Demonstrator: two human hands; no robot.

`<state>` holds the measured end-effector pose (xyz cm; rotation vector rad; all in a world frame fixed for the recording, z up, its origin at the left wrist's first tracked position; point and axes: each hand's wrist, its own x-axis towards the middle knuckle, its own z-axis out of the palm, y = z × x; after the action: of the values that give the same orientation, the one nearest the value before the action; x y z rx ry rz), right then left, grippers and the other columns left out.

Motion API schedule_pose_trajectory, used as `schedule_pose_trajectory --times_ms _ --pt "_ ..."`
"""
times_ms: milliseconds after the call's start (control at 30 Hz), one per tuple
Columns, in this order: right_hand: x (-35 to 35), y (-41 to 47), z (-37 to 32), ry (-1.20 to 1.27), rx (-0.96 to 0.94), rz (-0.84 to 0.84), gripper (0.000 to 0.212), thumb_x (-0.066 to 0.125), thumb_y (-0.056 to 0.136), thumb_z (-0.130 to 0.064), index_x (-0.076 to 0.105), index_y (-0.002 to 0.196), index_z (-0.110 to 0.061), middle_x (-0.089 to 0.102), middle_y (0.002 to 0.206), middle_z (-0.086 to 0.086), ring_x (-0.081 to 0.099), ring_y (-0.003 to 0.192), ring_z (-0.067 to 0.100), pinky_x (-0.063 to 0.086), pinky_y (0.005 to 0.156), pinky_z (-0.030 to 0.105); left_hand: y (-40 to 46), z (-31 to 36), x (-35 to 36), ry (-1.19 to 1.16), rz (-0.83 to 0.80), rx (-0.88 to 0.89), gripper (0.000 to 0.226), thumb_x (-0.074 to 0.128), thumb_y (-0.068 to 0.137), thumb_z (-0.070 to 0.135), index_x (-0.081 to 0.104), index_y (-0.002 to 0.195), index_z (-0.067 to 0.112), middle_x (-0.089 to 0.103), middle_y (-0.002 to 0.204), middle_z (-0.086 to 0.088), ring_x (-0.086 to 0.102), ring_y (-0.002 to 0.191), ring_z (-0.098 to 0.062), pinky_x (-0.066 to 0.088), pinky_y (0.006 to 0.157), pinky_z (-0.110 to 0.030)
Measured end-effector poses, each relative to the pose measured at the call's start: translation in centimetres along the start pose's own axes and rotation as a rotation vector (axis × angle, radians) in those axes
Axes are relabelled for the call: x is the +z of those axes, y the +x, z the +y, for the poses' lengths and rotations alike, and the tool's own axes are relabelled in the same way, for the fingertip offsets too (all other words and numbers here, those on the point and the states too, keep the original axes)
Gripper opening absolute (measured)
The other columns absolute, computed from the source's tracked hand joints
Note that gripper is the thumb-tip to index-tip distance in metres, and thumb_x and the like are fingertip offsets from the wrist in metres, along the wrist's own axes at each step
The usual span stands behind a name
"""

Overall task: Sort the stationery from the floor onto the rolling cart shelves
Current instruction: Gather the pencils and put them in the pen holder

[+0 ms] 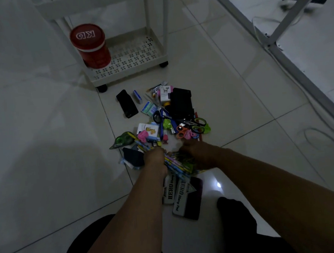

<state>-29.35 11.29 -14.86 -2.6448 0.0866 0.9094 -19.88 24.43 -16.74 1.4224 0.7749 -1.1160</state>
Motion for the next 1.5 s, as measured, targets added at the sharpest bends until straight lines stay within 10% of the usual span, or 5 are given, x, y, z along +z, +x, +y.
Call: schedule_pose_trajectory --times_ms 200,800,1500 --pt "2.4 -0.3 -0.3 -0.327 -0.018 0.152 0.083 0.068 0.079 -0.039 0.024 0.147 -0.015 0.032 0.145 0.009 0.027 0.135 0.027 0.021 0.110 0.043 0.2 -0.5 -0.5 0.074 0.035 -0.021 0.030 0.053 0.090 -0.002 0.051 0.120 0.002 0.056 0.086 -0.011 0.064 0.098 -0.030 0.046 0.074 -0.036" --pt "1.4 2.3 -1.4 -0.389 0.013 0.091 0.060 0.063 0.083 -0.015 0.035 0.136 -0.006 0.038 0.138 0.016 0.034 0.131 0.033 0.031 0.105 0.046 -1.4 -0.7 -1.8 0.112 -0.028 -0.008 0.040 0.055 0.087 0.000 0.054 0.127 -0.005 0.060 0.077 -0.013 0.061 0.055 -0.029 0.049 0.063 -0.033" --pt "-4.3 2.7 -0.8 -0.335 0.115 -0.299 0.049 0.059 0.086 -0.021 0.045 0.131 -0.010 0.054 0.124 0.014 0.058 0.106 0.030 0.049 0.081 0.038 -2.1 -0.4 -1.4 0.047 -0.006 0.001 0.024 0.059 0.093 0.023 0.064 0.100 0.001 0.060 0.101 -0.013 0.057 0.089 -0.032 0.050 0.078 -0.040"
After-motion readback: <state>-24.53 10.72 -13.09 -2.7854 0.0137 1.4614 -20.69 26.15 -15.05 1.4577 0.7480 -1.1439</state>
